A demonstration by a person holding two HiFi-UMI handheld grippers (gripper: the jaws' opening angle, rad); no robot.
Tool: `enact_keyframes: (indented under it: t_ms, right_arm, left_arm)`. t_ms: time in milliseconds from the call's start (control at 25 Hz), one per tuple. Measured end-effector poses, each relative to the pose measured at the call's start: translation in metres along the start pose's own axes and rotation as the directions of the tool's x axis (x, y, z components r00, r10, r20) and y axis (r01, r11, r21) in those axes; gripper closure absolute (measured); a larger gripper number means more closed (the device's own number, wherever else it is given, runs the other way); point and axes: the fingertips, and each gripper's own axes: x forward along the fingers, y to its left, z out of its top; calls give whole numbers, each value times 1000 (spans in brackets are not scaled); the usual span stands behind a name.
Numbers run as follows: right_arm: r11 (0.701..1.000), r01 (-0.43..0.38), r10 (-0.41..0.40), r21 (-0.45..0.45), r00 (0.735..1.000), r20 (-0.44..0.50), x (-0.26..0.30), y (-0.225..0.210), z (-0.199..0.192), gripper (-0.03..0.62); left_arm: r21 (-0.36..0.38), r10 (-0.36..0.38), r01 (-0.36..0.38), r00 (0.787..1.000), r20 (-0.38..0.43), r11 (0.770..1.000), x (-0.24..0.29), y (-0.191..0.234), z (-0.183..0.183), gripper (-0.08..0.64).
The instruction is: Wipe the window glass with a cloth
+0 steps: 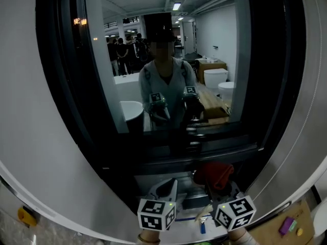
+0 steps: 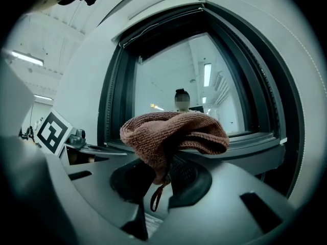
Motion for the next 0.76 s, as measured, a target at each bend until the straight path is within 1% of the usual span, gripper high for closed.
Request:
enact_keyframes:
  t_ms: [320,760]
  right_arm:
    - [1000,-13,13,26,1000,-11,3,5,-9,549]
    - [1000,-13,13,18,1000,4,7,11,-7,549]
  left_arm:
    - [-8,12,-12,1000,-1,1000,-4,8,-2,555]
    - [-6,9,-9,1000,8,1000,-6,10,-1,555]
